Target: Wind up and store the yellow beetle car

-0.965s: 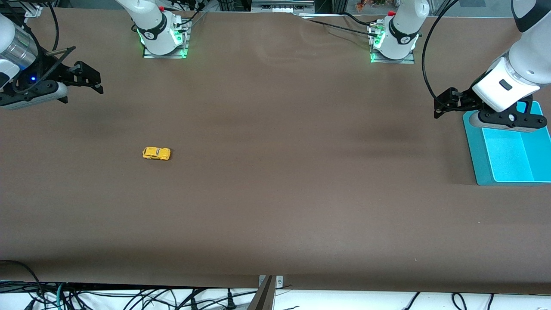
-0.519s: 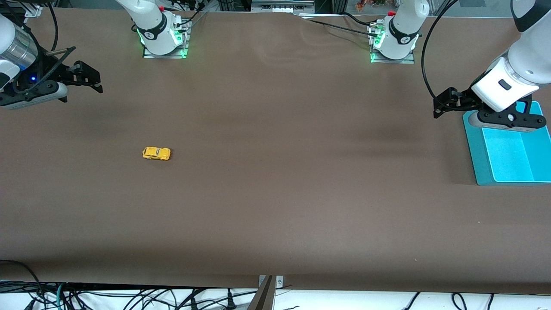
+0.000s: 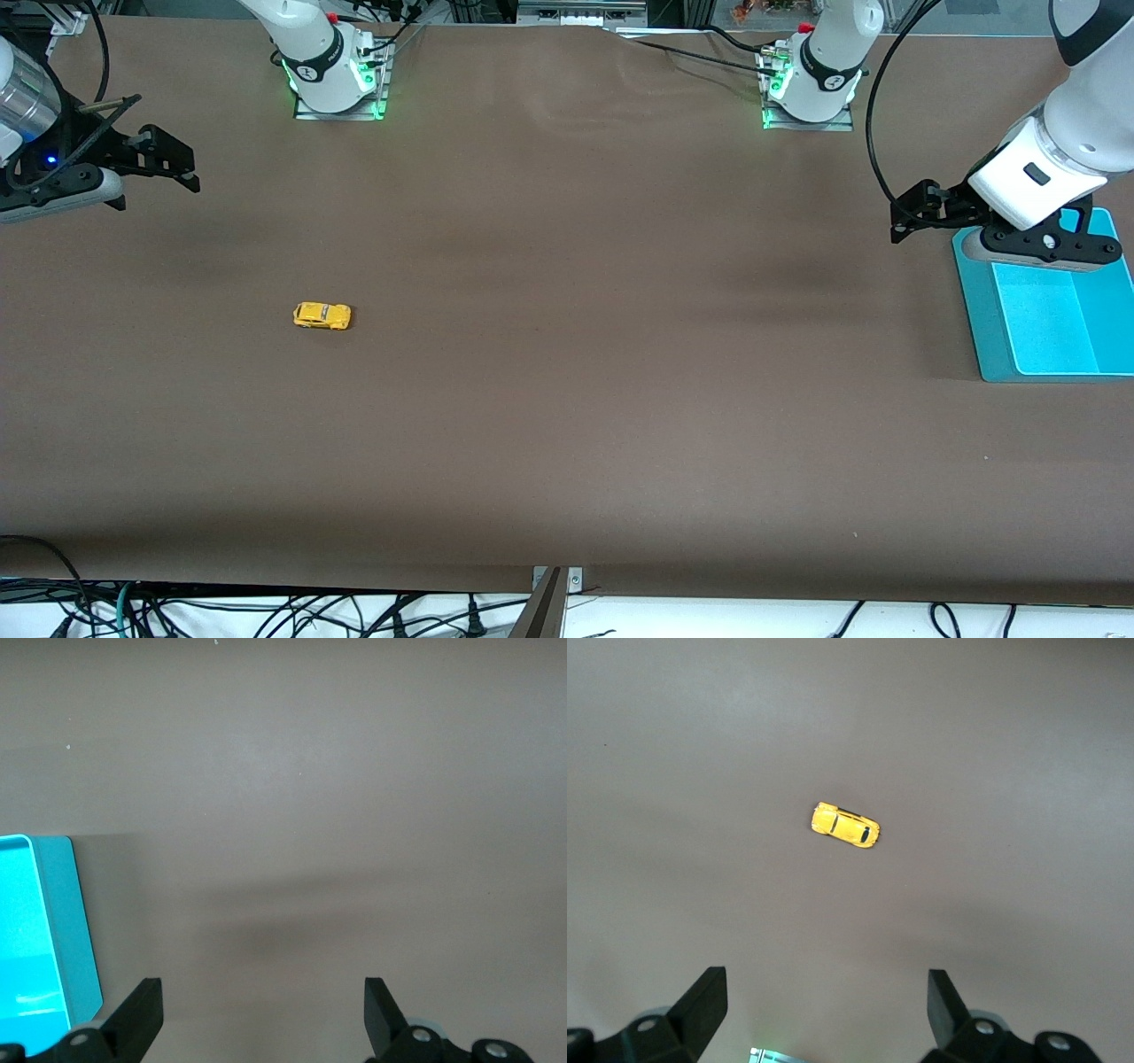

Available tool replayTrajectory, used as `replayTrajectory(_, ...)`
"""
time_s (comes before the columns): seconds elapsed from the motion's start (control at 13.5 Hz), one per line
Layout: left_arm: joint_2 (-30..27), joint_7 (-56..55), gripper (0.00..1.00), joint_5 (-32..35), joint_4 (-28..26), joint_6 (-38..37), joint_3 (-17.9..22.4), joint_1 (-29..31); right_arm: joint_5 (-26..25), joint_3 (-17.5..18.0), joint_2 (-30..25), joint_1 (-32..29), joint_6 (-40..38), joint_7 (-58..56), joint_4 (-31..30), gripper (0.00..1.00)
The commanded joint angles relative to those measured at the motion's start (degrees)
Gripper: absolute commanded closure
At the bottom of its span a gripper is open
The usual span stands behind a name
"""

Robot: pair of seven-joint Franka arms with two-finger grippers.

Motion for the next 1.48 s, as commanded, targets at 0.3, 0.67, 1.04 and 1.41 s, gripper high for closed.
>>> replayTrajectory(0.3,-0.23,0.55,0.0,-1.01,0.59,-0.7,0.13,0.03,-1.08,-0.07,0.39,0.21,-1.32,0.98,1.85,0.0)
replayTrajectory(0.67,-0.23,0.55,0.0,-1.01,0.59,-0.7,0.13,0.03,-0.99,-0.07,0.47,0.3,-1.32,0.98,1.85,0.0)
replayTrajectory(1.04,-0.23,0.55,0.0,-1.01,0.59,-0.7,0.13,0.03,-0.55,0.02,2.14,0.39,-0.09,0.46,1.85,0.0)
replayTrajectory(1.41,-0.23,0.55,0.0,-1.01,0.59,-0.7,0.13,0.03,-0.46,0.55,5.83,0.39,2.53,-1.03,0.46,0.0)
